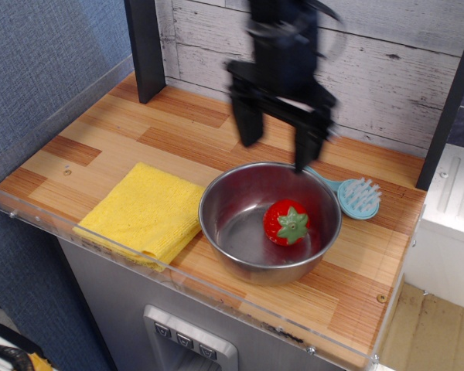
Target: Pick up the red capsicum from pot and put it on the table
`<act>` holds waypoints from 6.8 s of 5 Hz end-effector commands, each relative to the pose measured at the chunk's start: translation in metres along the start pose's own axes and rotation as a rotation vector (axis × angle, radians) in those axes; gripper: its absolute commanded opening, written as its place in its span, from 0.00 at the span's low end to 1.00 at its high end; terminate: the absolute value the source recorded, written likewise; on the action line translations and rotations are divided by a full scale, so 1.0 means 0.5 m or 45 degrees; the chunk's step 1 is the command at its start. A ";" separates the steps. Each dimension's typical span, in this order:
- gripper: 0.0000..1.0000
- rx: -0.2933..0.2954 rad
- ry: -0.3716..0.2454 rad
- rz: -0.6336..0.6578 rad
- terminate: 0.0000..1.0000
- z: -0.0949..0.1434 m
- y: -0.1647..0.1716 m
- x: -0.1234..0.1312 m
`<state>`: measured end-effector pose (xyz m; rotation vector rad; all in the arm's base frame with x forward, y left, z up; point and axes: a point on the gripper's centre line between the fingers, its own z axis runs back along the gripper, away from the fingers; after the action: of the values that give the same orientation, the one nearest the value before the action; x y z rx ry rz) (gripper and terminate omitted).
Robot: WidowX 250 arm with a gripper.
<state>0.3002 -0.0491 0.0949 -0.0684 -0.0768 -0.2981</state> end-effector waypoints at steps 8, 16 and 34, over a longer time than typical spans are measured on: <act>1.00 0.219 -0.012 -0.152 0.00 -0.057 0.003 -0.026; 0.00 0.123 -0.082 -0.022 0.00 -0.044 0.038 -0.073; 1.00 0.137 -0.155 0.382 0.00 -0.001 0.455 -0.233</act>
<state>0.2607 0.2041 0.0573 -0.0372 -0.1486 0.0231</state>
